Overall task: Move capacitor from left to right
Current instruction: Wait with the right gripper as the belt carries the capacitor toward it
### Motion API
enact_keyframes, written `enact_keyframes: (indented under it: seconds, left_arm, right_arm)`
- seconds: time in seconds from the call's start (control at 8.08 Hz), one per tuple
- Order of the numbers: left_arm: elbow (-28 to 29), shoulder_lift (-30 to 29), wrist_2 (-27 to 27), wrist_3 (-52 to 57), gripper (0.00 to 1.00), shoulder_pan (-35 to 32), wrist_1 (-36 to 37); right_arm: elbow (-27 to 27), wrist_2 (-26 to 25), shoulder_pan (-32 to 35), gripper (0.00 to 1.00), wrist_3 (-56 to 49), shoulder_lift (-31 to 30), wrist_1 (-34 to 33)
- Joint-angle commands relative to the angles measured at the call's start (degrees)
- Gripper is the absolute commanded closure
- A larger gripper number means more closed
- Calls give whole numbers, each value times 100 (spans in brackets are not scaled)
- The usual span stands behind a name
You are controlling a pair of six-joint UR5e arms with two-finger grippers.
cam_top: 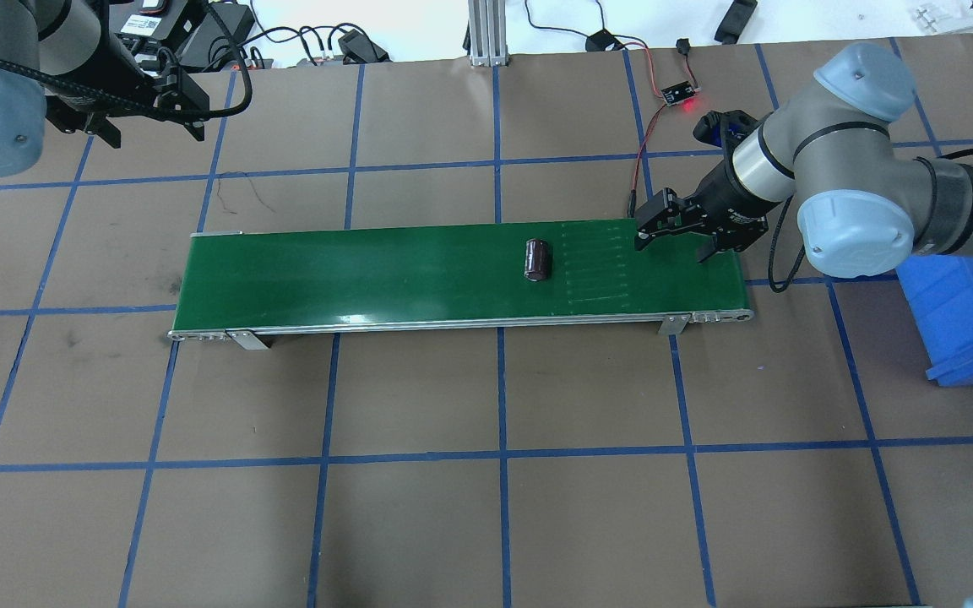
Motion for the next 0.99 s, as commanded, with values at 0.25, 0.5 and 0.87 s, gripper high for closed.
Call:
enact_keyframes:
  seconds: [0.25, 0.5, 0.87]
  left_arm:
    - [0, 5, 6, 0, 0, 0, 0]
    - [0, -4, 6, 0, 0, 0, 0]
    - [0, -4, 6, 0, 0, 0, 0]
  right_arm:
    - [5, 37, 15, 0, 148, 18, -11]
    - [5, -15, 15, 0, 148, 9, -11]
    - [40, -42, 15, 0, 139, 18, -11]
